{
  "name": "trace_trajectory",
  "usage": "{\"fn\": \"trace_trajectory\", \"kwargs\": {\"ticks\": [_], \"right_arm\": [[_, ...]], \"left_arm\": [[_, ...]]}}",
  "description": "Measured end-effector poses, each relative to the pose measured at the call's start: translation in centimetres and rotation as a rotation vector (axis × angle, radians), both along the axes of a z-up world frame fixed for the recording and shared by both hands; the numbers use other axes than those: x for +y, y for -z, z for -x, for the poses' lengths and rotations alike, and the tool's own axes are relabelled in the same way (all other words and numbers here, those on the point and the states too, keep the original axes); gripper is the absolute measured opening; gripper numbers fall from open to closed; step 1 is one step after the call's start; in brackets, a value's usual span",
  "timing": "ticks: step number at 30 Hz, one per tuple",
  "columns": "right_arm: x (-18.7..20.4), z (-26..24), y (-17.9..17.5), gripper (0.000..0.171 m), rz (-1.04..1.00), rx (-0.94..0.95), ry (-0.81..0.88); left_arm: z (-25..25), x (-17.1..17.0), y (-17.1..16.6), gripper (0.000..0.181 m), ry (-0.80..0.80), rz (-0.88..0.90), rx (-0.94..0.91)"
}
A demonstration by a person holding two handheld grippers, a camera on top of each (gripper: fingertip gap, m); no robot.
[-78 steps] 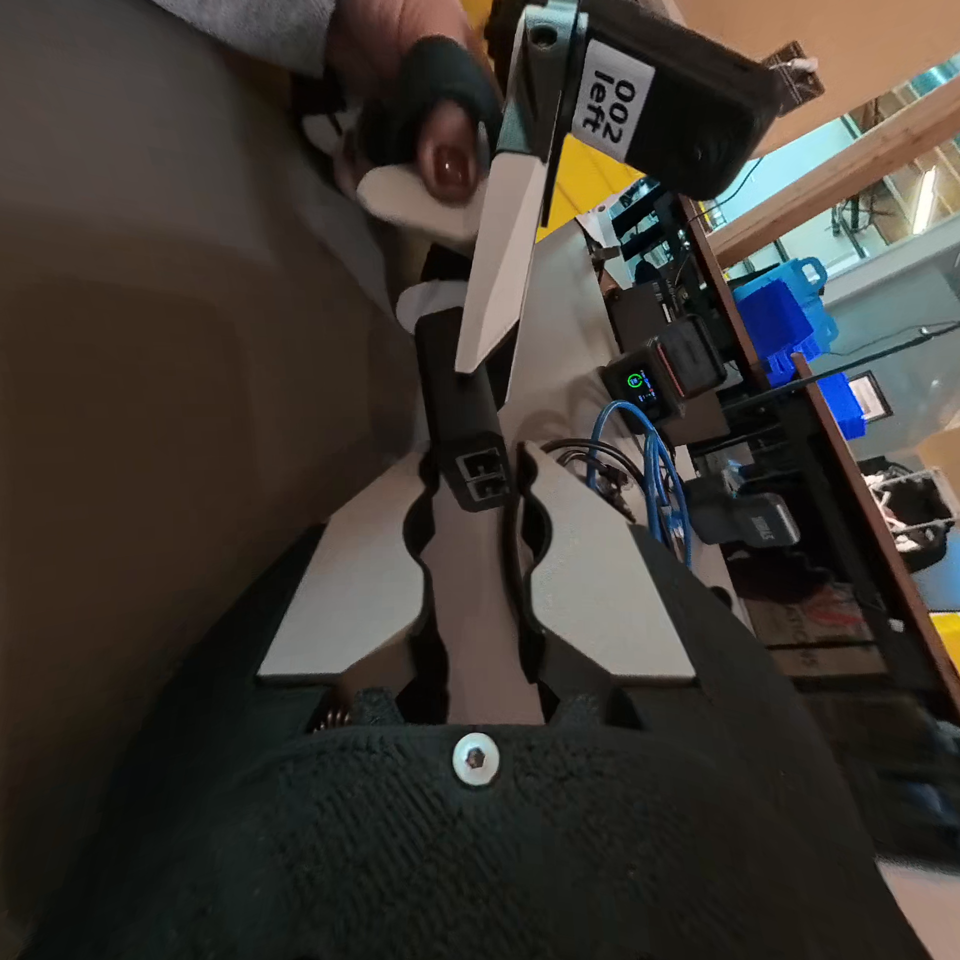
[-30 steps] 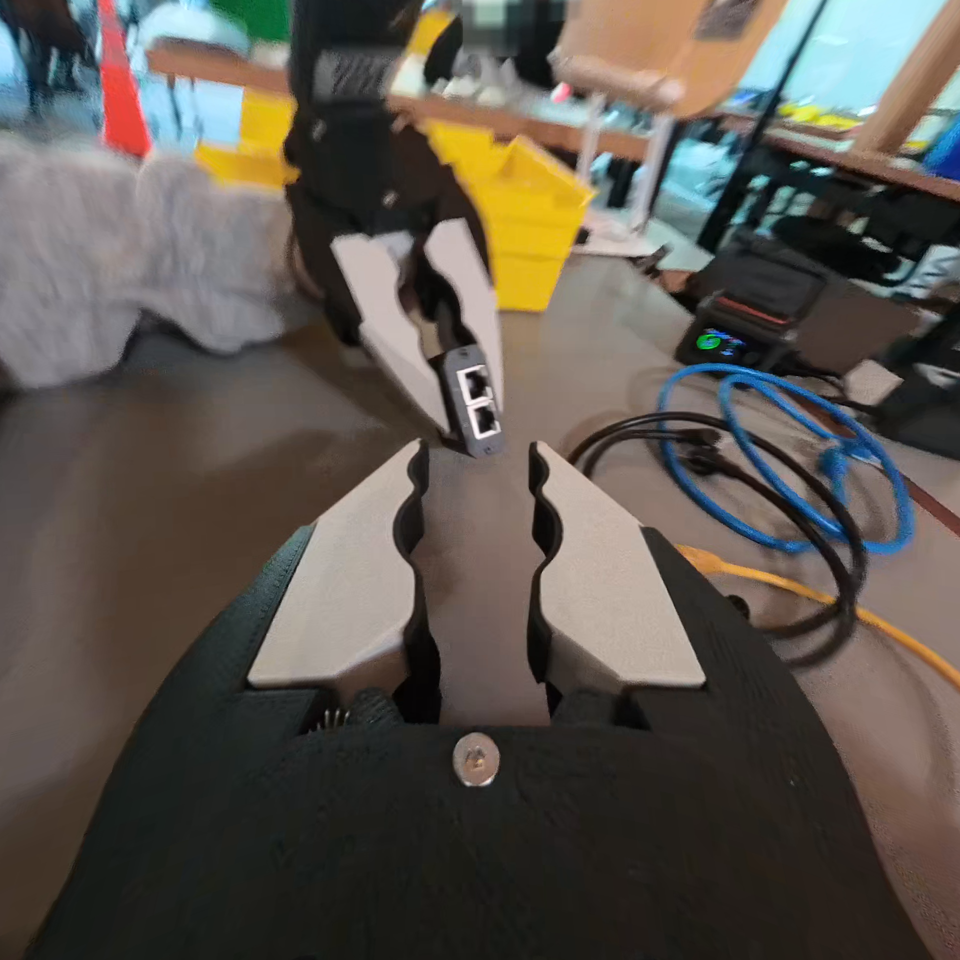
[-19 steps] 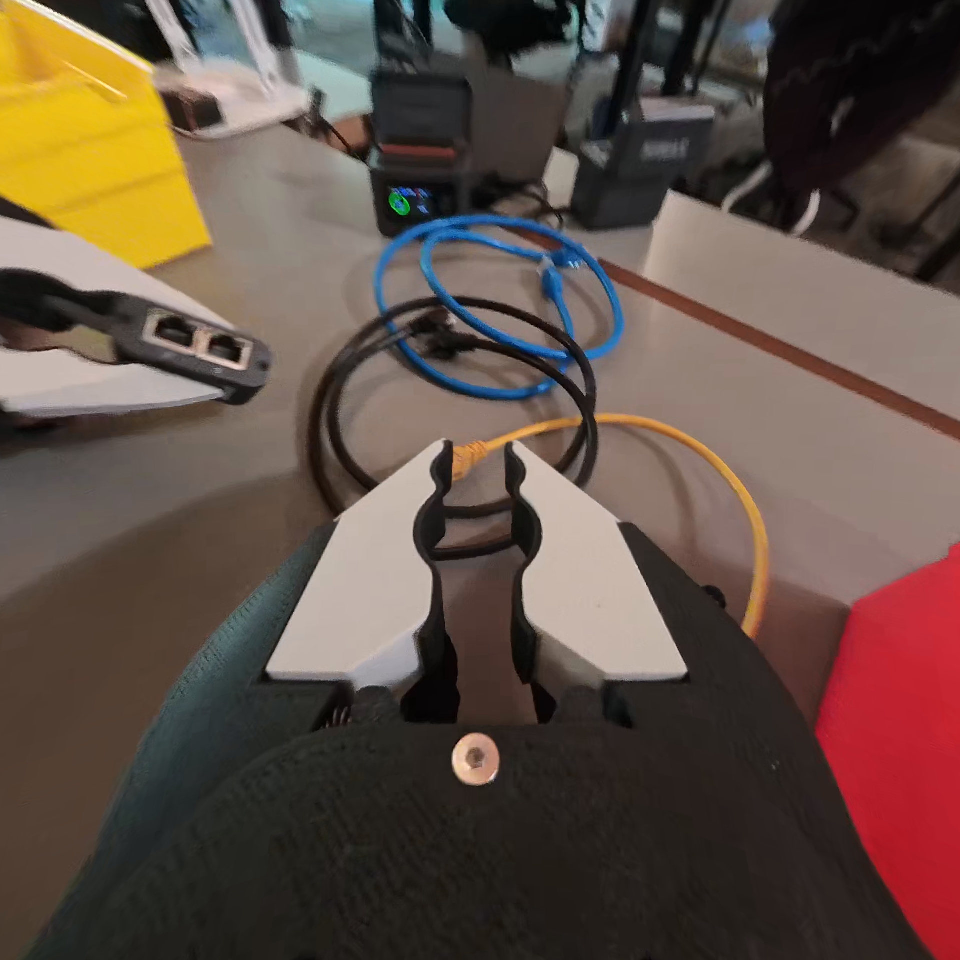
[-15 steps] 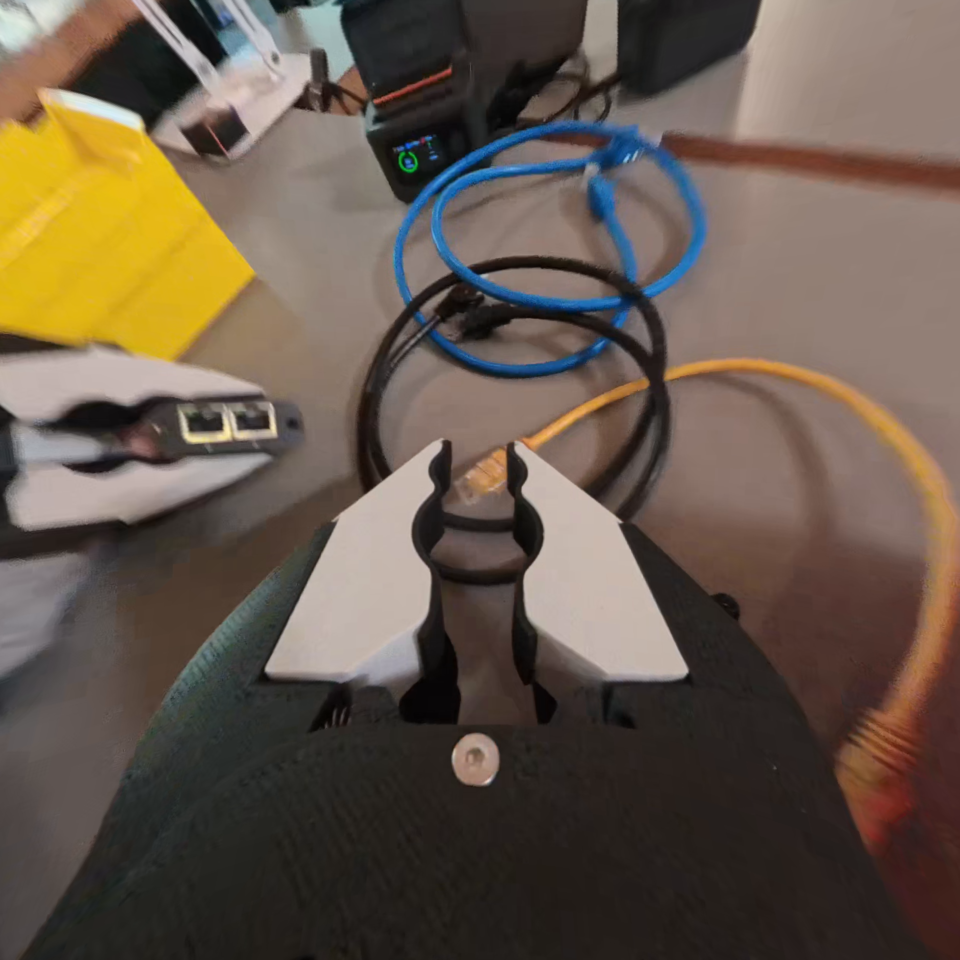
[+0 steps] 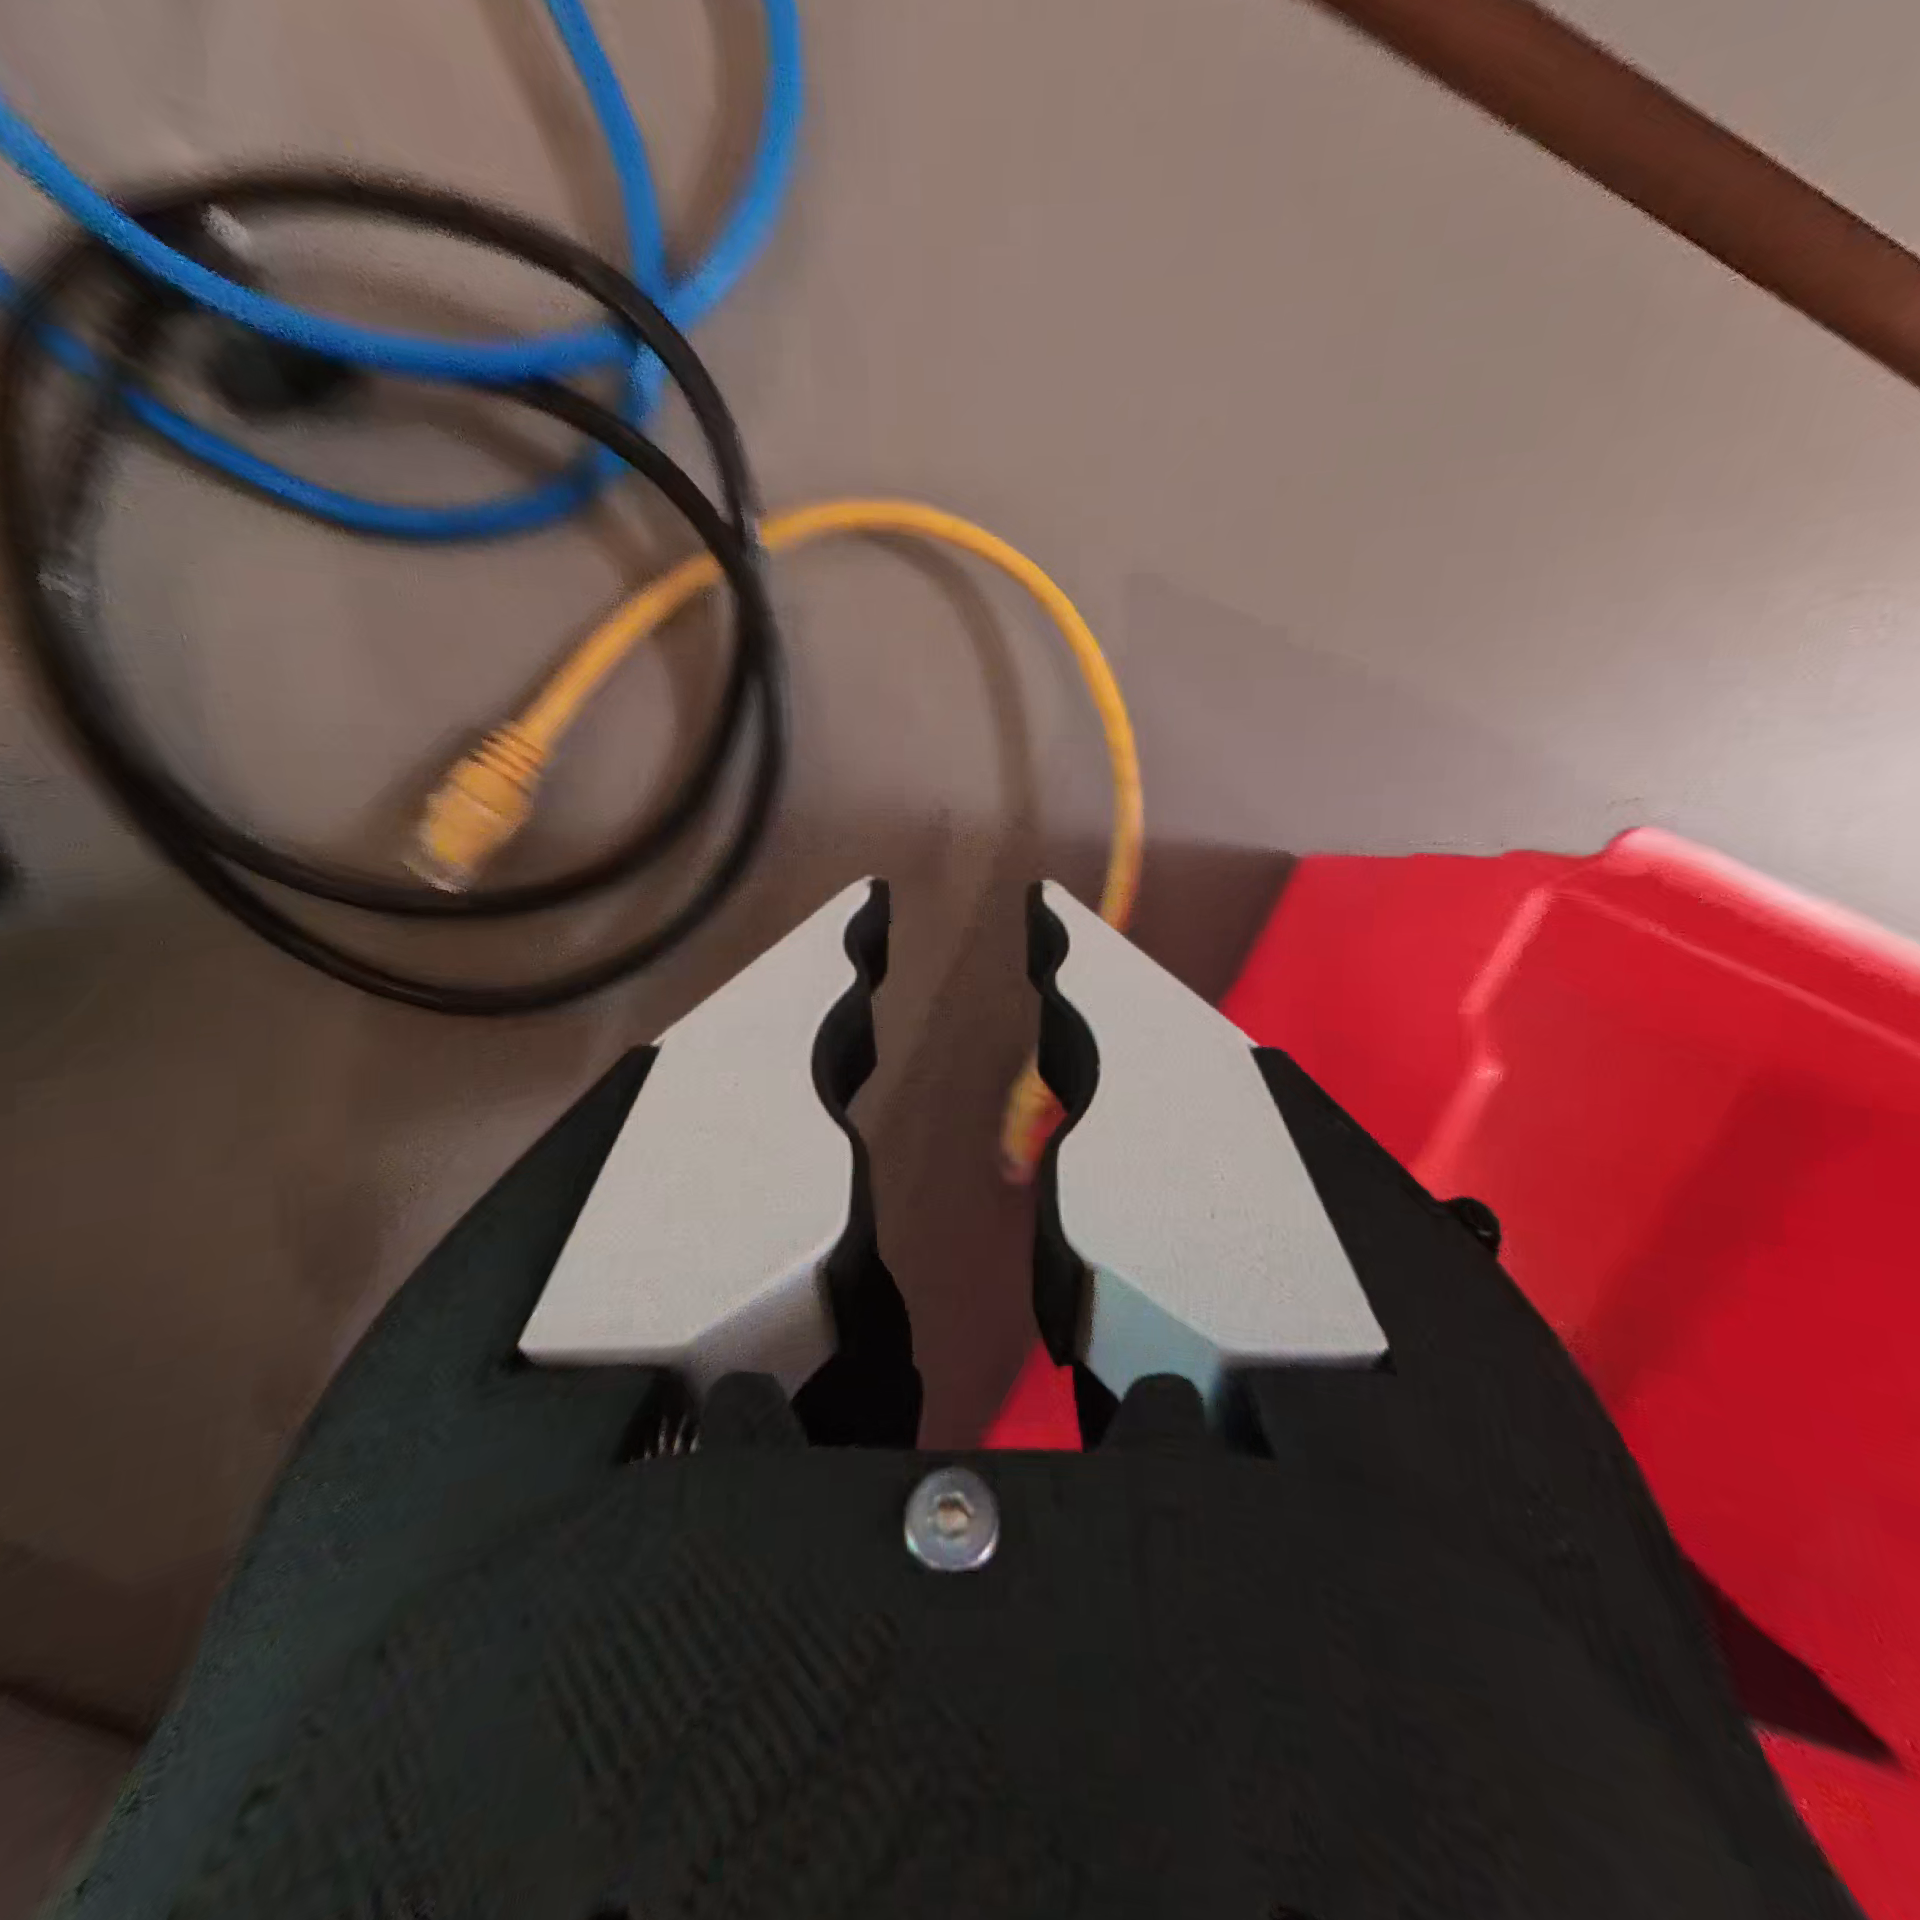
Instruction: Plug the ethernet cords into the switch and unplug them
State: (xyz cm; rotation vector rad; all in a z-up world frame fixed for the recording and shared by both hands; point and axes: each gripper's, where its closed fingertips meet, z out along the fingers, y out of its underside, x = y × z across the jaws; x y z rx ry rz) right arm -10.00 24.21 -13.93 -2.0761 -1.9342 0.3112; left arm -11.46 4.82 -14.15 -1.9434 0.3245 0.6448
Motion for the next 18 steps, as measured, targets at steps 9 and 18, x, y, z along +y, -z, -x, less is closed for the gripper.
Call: {"fn": "trace_trajectory", "kwargs": {"ticks": [9,18], "right_arm": [[4.1,-0.7,3.2,0.029,-0.139,-0.442,-0.12],[5.0,-2.0,4.1,0.013,-0.281,-0.612,-0.2]], "left_arm": [[0.0,0.0,0.1,0.022,0.003,0.009,0.001],[0.1,0.0,0.2,0.022,0.0,0.008,-0.01]]}}
